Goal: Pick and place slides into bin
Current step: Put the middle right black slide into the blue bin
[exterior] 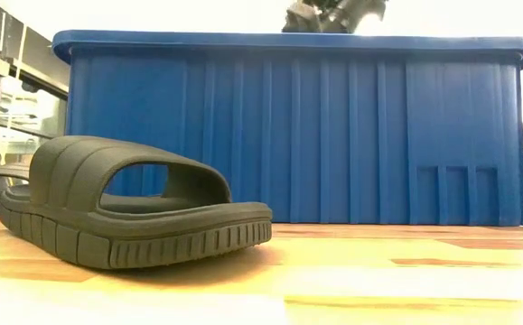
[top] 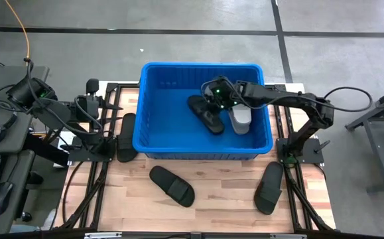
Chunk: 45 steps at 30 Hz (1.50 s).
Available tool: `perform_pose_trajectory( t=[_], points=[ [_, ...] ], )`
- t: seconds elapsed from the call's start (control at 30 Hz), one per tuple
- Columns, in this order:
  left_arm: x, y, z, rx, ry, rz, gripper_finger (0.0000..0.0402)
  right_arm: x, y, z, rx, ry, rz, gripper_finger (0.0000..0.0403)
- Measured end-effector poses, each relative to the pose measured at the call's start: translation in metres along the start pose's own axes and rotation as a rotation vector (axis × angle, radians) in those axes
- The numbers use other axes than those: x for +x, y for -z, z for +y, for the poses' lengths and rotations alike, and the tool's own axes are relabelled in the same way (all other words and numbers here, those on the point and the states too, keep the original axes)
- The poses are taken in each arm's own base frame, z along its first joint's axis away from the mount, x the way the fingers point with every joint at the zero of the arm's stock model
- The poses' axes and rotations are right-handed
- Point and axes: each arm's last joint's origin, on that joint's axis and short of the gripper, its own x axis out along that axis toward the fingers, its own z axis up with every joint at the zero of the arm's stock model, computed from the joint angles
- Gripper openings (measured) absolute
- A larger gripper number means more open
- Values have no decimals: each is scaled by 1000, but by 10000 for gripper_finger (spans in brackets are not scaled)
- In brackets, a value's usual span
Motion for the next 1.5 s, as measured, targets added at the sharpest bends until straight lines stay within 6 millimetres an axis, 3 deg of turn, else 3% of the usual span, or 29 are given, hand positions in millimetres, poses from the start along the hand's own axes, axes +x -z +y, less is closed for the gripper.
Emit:
perform_pose_trajectory(
  t=[0.3, 0.57, 0.83, 1.1, 1.5],
  points=[
    [0, -1, 3, -211, -96, -30, 111, 4, 8, -7, -506, 123, 104, 191],
    [3, -3, 1, -302, -143, -39, 111, 33, 14, -30, -725, 202, 233, 219],
    [9, -7, -5, -360, -146, -29, 111, 64, 20, -58, -817, 248, 334, 223],
    [14, -9, -11, -367, -125, -3, 111, 93, 32, -68, -879, 244, 418, 223],
    [15, -9, -12, -371, -114, 3, 111, 105, 33, -76, -893, 408, 460, 214]
  ],
)
